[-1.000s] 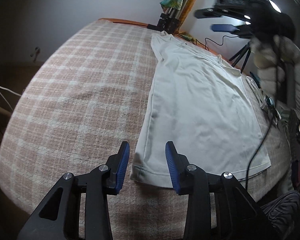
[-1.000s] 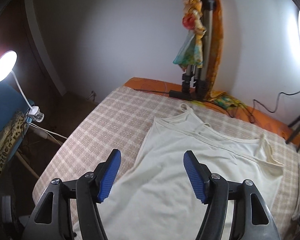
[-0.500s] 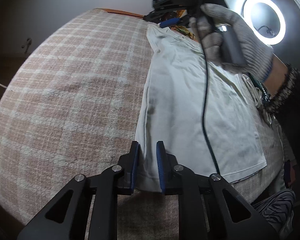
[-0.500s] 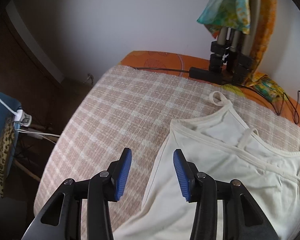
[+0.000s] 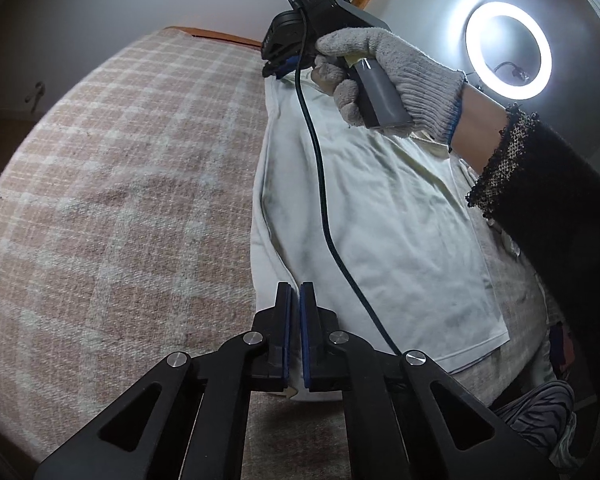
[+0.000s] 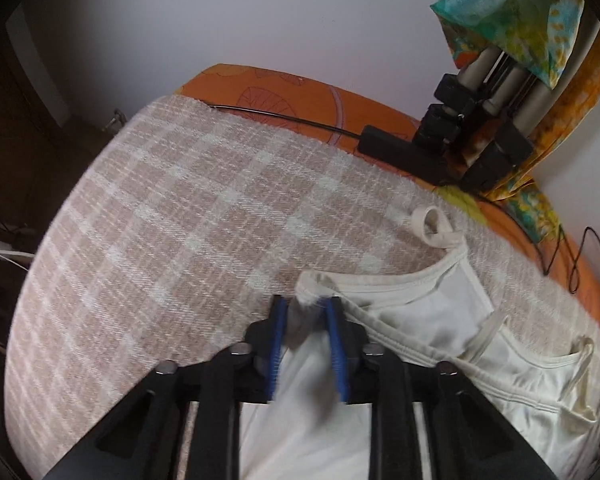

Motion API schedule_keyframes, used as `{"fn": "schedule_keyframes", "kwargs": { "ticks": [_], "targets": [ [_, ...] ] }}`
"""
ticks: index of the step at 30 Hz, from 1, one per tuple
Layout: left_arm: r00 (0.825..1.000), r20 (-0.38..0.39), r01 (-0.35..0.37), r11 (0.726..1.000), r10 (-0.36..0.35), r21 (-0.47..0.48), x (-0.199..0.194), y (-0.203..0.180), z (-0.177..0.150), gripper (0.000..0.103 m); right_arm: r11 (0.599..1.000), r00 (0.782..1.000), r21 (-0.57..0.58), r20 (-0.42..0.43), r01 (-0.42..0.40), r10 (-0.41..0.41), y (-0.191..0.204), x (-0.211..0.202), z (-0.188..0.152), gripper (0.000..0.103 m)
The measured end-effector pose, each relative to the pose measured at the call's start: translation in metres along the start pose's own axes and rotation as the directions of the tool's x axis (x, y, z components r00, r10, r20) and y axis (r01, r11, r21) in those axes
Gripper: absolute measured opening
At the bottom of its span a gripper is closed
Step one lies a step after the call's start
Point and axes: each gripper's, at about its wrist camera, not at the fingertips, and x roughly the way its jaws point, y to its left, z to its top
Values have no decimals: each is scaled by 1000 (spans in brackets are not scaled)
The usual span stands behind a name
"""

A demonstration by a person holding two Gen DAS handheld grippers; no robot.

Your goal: Fold small clothes

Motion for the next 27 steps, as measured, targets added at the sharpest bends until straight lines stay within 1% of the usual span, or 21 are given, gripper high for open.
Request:
{"fn": "schedule_keyframes", "kwargs": {
  "ticks": [1,3,6,9,12,15,18,21,27],
  "targets": [
    [1000,2,4,1000,-4,1,-1,-1,-1,3,1000,1000,13,0,-16,16,-4,-1,1,3],
    [1000,10,14,1000,-14,8,-4,-2,0,2,998,999,45,9,-52,51,-14,-4,1,1],
    [999,23,27,999,-28,25,-11,-6,1,2,990,992,85,50,-116,112,-32,-14,1,0],
    [999,29,44,998,-46,42,-15,-12,2,2,983,987,107,83,-146,138,-49,-27,-2,0],
    [998,27,59,996,-61,60,-15,-21,1,2,983,986,113,99,-145,134,-61,-39,-9,0],
    [997,20,75,995,-76,64,-13,-26,1,2,983,984,113,125,-143,129,-74,-58,-23,0],
    [994,10,104,993,-105,55,-11,-31,3,2,984,984,126,139,-125,108,-89,-68,-35,0],
    [993,3,118,989,-119,84,-7,-45,3,2,984,986,144,140,-107,87,-111,-78,-44,0],
    [989,-43,150,977,-145,149,8,-75,-3,2,979,991,192,129,-68,44,-136,-72,-59,0]
  ]
}}
